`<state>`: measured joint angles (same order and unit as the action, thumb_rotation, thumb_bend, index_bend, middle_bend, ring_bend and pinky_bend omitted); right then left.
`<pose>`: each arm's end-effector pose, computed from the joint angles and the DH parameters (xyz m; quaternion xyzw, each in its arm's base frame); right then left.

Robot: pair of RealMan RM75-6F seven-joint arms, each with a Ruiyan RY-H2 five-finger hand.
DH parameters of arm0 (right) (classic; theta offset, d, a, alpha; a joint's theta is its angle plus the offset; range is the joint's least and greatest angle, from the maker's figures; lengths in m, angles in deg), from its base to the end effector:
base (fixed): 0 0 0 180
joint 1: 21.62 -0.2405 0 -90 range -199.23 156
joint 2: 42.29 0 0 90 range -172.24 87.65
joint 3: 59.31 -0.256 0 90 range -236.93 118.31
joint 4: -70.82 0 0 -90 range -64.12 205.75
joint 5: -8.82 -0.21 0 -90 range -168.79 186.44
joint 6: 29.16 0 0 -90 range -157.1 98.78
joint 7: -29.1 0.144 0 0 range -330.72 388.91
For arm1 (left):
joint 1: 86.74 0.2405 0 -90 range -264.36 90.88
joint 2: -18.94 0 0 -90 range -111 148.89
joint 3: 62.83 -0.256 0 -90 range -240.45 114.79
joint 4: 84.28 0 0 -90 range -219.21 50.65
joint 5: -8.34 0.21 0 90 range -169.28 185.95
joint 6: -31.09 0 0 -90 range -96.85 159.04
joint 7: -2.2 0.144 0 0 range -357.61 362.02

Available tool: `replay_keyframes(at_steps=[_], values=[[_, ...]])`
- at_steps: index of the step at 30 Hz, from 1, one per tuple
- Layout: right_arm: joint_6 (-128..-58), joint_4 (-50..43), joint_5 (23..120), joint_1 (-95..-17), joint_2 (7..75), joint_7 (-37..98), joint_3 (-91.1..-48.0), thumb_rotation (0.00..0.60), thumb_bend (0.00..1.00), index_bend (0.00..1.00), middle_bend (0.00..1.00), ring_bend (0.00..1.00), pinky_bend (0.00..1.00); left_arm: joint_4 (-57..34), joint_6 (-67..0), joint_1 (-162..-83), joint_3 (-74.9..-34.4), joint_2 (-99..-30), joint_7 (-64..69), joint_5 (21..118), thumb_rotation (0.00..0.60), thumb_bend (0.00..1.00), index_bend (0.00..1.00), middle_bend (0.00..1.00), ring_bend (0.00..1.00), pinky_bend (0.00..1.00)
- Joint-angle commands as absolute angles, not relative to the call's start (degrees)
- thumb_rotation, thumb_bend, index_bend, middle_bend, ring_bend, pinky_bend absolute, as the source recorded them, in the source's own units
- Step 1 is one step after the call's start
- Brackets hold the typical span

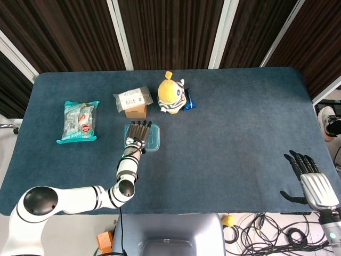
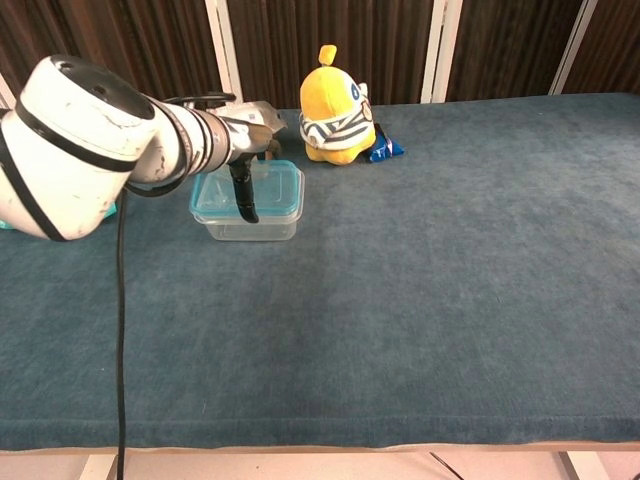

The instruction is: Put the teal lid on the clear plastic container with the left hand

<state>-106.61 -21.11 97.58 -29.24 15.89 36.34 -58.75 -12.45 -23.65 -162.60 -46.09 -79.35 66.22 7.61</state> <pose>-0.3198 -0.1822 0.1666 0.6427 -0.4241 0.3506 0.5330 -0.0367 0.4248 -0.0553 -0.7511 -0.3813 -0.1620 0.5139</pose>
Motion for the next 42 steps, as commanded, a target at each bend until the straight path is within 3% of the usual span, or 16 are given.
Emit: replay_keyframes(at_steps=[1,24,30,34,38,42], values=[[-106.6,-21.1,97.7,-29.3,15.9,36.3,-58.7,0.600,0.11,0.00,0.00,0.00,0.00,-12.5,-23.4,-162.5,-45.9,-79.4,65.6,8.7,0.600,0.38,0.62,0.92,0.70,0.21],[-107.2,-21.0,98.1,-29.0,15.6,37.0,-58.6,0.600,0.11,0.00,0.00,0.00,0.00,-15.5,-24.4,-162.9,-46.1,-82.1,66.5,9.8,0.600,0.36,0.60,0.90,0.69,0.21],[-107.1,-20.9,98.1,-29.1,15.6,37.1,-58.7,0.600,0.11,0.00,0.00,0.00,0.00,-15.7,-24.7,-163.1,-46.3,-82.1,68.8,8.6,0.600,0.36,0.55,0.86,0.68,0.20],[-106.9,-21.0,98.1,-29.2,15.7,36.7,-58.6,0.600,0.11,0.00,0.00,0.00,0.00,-15.4,-23.8,-162.7,-45.8,-81.6,69.0,7.8,0.600,0.35,0.42,0.71,0.61,0.17],[-106.7,-21.5,98.0,-29.3,15.7,36.2,-58.7,0.600,0.11,0.00,0.00,0.00,0.00,-15.1,-23.0,-162.2,-45.5,-81.3,68.2,8.3,0.600,0.31,0.21,0.44,0.39,0.13],[-106.8,-21.3,97.9,-29.1,15.6,36.4,-58.6,0.600,0.11,0.00,0.00,0.00,0.00,-15.2,-22.4,-161.8,-45.3,-81.2,66.8,9.6,0.600,0.29,0.08,0.29,0.24,0.11]])
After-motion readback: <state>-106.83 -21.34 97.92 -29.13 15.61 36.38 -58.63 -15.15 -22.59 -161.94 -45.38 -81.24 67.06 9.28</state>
